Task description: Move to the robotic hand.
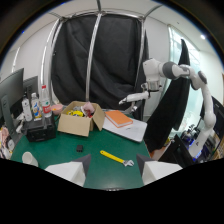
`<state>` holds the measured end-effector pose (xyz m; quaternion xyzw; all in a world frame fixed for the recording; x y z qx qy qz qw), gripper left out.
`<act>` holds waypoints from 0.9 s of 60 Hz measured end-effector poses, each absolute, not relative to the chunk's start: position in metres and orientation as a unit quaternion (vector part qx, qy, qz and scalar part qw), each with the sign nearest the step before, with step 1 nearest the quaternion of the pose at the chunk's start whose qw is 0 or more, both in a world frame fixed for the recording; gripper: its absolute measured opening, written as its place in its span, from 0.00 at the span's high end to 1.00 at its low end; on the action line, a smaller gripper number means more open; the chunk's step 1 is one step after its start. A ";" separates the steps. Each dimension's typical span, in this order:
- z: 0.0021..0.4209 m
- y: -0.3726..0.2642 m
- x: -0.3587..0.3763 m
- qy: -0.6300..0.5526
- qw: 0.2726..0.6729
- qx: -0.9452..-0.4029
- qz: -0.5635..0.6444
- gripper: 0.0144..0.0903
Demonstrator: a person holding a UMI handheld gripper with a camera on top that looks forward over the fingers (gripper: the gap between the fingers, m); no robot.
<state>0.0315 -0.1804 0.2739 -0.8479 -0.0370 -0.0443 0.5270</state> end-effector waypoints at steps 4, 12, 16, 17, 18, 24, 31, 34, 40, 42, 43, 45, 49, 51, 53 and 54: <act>0.276 -0.183 0.029 -0.035 0.530 -0.846 -0.043 0.06; 0.284 -0.185 0.033 -0.028 0.540 -0.840 -0.045 0.05; 0.295 -0.178 0.041 -0.022 0.550 -0.833 -0.051 0.05; 0.297 -0.175 0.043 -0.022 0.552 -0.832 -0.053 0.05; 0.300 -0.172 0.045 -0.022 0.555 -0.830 -0.055 0.06; 0.319 -0.147 0.059 -0.022 0.571 -0.818 -0.066 0.06; 0.337 -0.109 0.076 -0.017 0.584 -0.809 -0.070 0.05; 0.342 -0.093 0.082 -0.014 0.588 -0.806 -0.069 0.05; 0.345 -0.062 0.094 -0.010 0.592 -0.803 -0.068 0.06; 0.345 -0.051 0.098 -0.009 0.593 -0.802 -0.068 0.06; 0.345 -0.046 0.099 -0.009 0.593 -0.802 -0.069 0.06; 0.344 -0.036 0.102 -0.009 0.594 -0.802 -0.069 0.06; 0.341 -0.016 0.107 -0.010 0.592 -0.803 -0.068 0.06; 0.339 -0.006 0.110 -0.009 0.591 -0.804 -0.065 0.06; 0.338 0.004 0.113 -0.007 0.591 -0.804 -0.064 0.05; 0.337 0.009 0.114 -0.006 0.591 -0.804 -0.063 0.10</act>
